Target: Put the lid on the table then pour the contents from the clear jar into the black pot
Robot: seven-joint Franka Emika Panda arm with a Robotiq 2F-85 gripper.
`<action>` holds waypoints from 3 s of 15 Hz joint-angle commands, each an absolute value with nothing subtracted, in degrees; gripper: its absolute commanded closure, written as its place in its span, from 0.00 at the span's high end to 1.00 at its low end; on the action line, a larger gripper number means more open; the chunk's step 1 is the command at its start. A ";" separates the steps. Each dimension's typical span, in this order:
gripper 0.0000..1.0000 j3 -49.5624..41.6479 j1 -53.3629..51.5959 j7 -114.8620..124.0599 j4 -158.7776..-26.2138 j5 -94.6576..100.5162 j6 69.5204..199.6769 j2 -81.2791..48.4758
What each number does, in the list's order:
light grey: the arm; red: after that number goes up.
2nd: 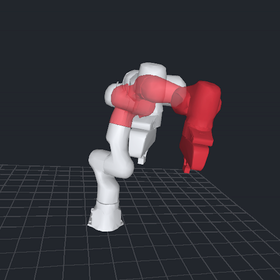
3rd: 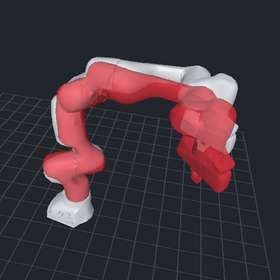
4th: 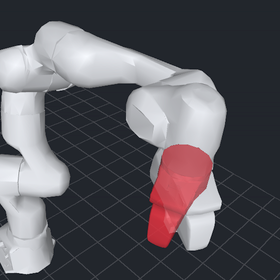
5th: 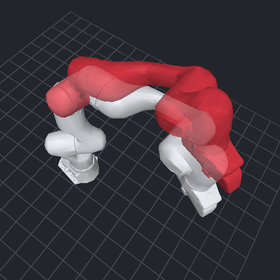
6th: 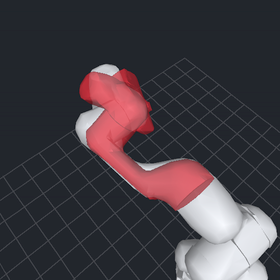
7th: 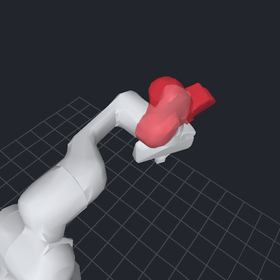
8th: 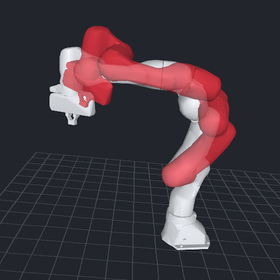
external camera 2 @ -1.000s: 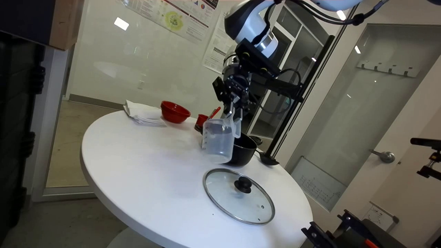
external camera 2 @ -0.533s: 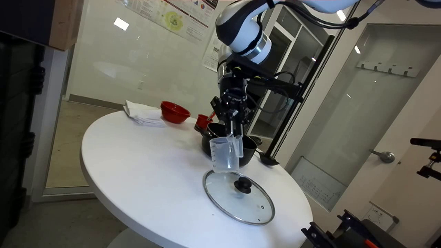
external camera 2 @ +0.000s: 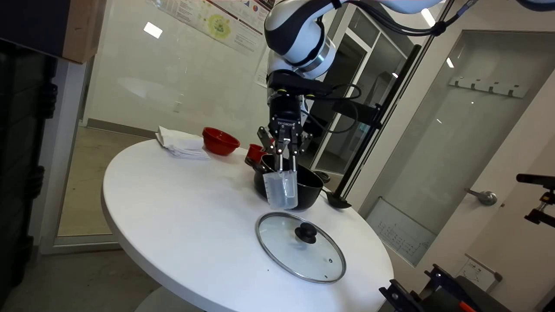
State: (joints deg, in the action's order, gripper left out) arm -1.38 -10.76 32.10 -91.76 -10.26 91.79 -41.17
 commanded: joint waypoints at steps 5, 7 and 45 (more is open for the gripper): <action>0.26 -0.87 -11.57 45.50 -87.51 -11.29 92.03 -42.57; 0.26 -0.87 -11.59 46.40 -87.30 -11.31 92.03 -42.63; 1.00 1.95 -9.39 40.29 -93.22 -12.22 105.51 -45.74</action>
State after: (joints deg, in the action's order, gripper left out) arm -0.09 -11.64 43.92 -93.27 -10.65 114.09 -48.33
